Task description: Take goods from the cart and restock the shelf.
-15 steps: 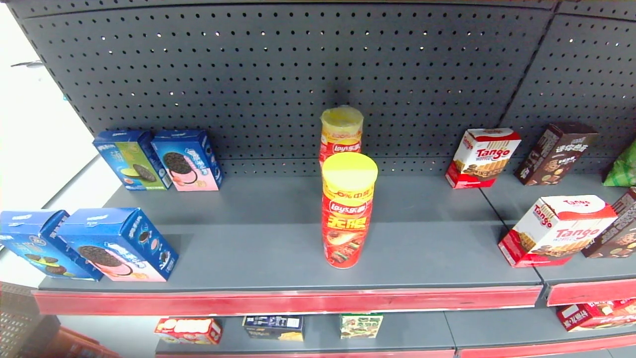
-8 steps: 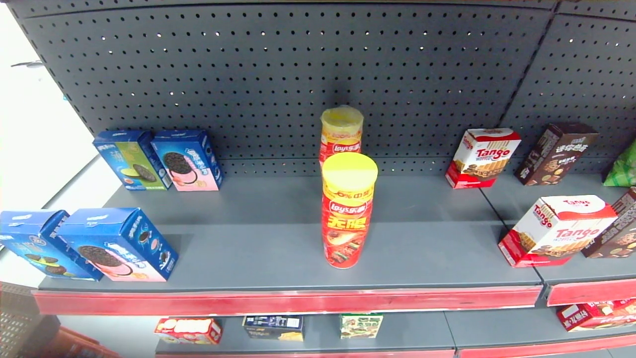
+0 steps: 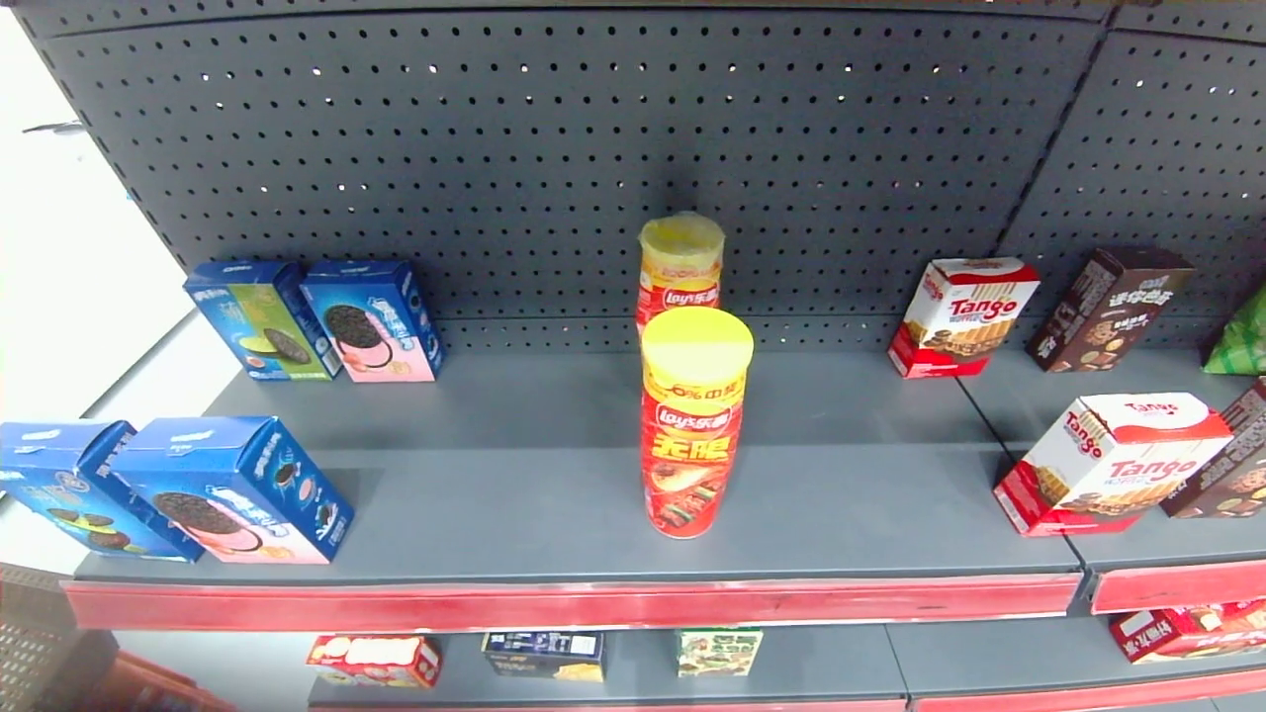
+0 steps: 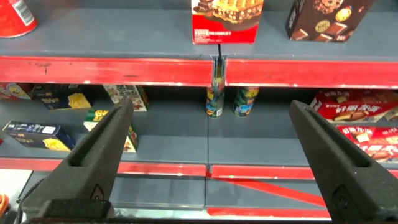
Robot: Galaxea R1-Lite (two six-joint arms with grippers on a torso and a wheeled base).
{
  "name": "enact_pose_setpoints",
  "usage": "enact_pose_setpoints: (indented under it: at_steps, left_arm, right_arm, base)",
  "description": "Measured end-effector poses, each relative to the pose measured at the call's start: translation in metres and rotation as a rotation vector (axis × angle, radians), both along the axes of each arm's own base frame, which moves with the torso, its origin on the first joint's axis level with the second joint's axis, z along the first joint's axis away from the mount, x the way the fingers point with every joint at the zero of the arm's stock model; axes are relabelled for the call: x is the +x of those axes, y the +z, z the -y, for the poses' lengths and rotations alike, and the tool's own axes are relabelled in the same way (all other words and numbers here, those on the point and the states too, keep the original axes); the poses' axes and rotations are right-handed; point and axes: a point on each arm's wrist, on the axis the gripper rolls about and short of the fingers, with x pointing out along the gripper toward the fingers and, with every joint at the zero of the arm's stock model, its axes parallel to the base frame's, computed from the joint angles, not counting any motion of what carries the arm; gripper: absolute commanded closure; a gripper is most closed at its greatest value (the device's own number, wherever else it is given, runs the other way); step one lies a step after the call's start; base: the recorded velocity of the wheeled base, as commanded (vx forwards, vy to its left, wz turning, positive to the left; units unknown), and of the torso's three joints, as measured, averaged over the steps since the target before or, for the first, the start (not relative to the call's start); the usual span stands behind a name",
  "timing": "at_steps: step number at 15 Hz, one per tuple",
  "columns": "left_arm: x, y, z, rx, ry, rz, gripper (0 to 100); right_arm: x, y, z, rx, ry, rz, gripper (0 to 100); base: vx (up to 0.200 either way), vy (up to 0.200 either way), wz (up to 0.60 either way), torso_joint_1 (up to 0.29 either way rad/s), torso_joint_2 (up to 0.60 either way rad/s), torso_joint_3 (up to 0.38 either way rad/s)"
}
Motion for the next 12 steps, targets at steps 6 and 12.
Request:
enact_pose_setpoints:
  at_steps: [6,12]
  left_arm:
    - [-0.0001,0.0003,-0.0001,-0.033,0.004,0.001,0]
    - [-0.0001,0.0005,-0.0001,-0.035,0.004,0.003,0]
  right_arm:
    - [0.0,0.0,0.0,0.0,0.0,-0.001,0]
    - [0.0,0.0001,0.0,0.0,0.0,0.0,0]
  base:
    - [0.0,0.0,0.0,0.0,0.0,0.0]
    - [-0.033,0.0,0.0,0.001,0.0,0.001]
